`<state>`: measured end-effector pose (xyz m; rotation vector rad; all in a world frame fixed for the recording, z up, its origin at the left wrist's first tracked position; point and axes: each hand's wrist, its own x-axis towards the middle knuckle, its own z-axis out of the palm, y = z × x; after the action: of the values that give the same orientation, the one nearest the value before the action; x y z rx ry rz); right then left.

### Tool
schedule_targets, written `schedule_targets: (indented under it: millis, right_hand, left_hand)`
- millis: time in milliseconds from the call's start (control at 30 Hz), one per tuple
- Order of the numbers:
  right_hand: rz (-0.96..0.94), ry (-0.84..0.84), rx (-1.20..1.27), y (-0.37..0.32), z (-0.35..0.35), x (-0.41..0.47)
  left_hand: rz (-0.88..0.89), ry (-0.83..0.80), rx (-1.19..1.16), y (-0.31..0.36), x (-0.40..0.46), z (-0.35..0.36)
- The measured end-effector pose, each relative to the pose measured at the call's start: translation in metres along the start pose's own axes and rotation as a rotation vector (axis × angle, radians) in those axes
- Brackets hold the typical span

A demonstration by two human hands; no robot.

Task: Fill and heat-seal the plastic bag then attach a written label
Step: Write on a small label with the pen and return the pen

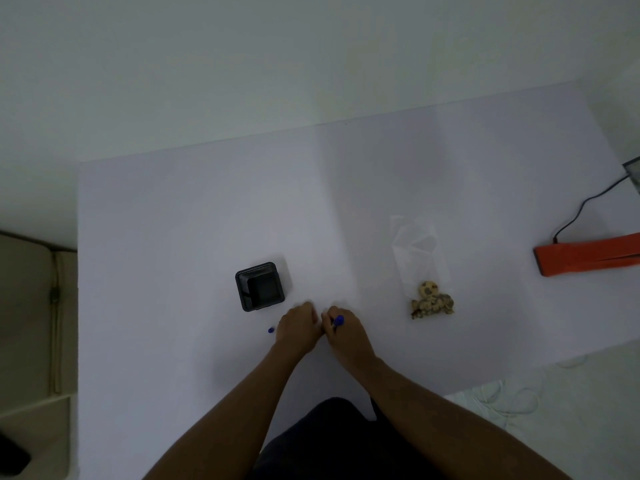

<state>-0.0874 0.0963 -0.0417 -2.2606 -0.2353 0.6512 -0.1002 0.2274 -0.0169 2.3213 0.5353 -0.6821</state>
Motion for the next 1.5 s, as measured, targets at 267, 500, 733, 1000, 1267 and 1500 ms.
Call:
schedule_targets:
  millis: [267,500,733,1000,1267,1500]
  right_hand:
    - [-0.018,0.007,0.006,-0.0016,-0.0020,0.0013]
    - [0.018,0.041,0.020,0.0001,-0.0029,0.0040]
    - [0.029,0.026,0.040,0.0003,-0.0033,0.0022]
    - [0.030,-0.021,0.035,-0.0028,-0.0039,0.0037]
    - [0.009,0.065,-0.004,-0.0012,-0.0031,0.0001]
    - [0.046,0.050,0.015,-0.0013,-0.0005,0.0007]
  left_hand:
    - [0.003,0.002,-0.002,-0.0001,0.0001,0.0002]
    - [0.001,0.000,-0.018,-0.0014,0.0001,0.0010]
    - [0.000,-0.006,-0.019,-0.0030,0.0016,0.0026]
    - [0.001,0.002,-0.006,-0.0010,0.0003,0.0012]
    - [0.010,-0.004,-0.026,-0.0017,0.0005,0.0021]
    - [0.003,-0.002,-0.022,-0.0013,0.0009,0.0020]
